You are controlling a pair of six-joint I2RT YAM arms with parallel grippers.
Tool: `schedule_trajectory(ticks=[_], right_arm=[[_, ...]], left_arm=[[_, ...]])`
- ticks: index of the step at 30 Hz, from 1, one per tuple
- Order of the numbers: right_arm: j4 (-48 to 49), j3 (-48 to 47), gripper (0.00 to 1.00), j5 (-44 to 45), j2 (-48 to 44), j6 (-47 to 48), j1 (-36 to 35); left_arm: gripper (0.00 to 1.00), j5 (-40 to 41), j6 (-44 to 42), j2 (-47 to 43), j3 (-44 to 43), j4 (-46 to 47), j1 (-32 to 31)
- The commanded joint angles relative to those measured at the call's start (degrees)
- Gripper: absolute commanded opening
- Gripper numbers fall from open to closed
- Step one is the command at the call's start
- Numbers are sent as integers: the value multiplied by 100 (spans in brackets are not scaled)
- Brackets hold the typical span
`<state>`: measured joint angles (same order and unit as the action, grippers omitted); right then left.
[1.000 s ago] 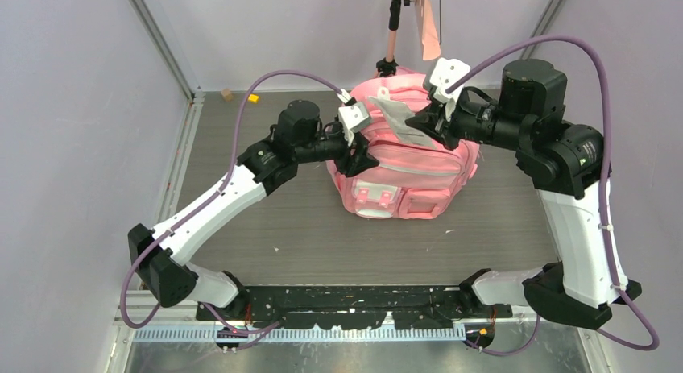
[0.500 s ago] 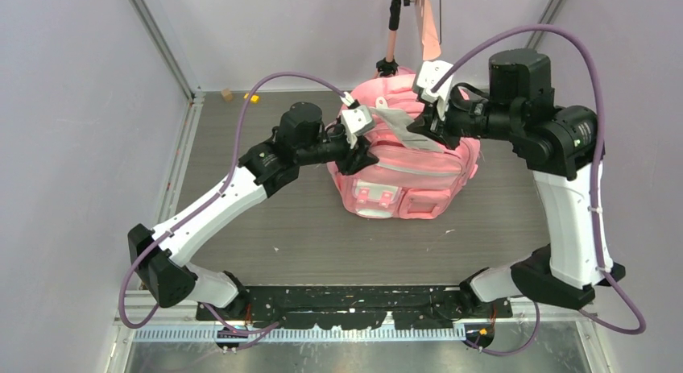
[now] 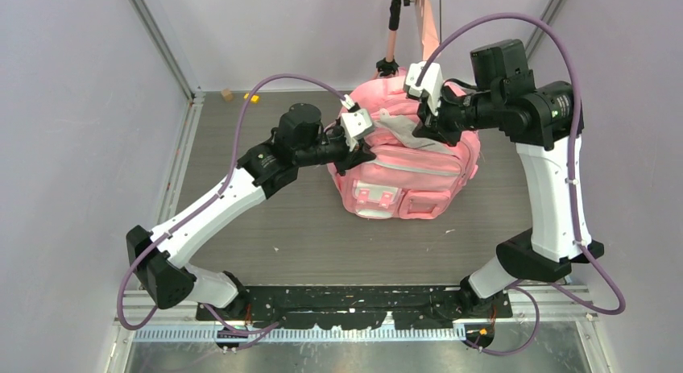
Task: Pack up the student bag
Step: Place the stationery in the student bag.
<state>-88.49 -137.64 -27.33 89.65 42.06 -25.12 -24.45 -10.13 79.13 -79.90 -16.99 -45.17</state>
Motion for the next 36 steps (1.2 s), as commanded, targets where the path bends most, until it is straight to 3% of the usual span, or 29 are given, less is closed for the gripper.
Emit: schedule_trajectory(ticks=[1,13,17,19,23,27,36], right_arm=[[-735,329,0,215,-66,-68,272],[-280,1557,3,105,-244,-663,570],[-34,1738,22,259,-316,-904,570],[148,1722,38,315,-439,-1030,570],[534,1760,59,303,-856,-1211,570],[967,1943,63,399,-1252,-1465,570],[2046,2462,65,171,-1731,-2210,572]], left_arm=[[0,-246,-58,-177,66,-111,-106],[0,-110,-173,-359,88,-154,-106],[20,-34,-206,-422,91,-144,-106],[33,19,-205,-463,97,-146,-106],[51,122,-217,-594,144,-121,-111],[62,327,-168,-713,142,-148,-106],[72,1106,622,-796,-115,-205,-104]])
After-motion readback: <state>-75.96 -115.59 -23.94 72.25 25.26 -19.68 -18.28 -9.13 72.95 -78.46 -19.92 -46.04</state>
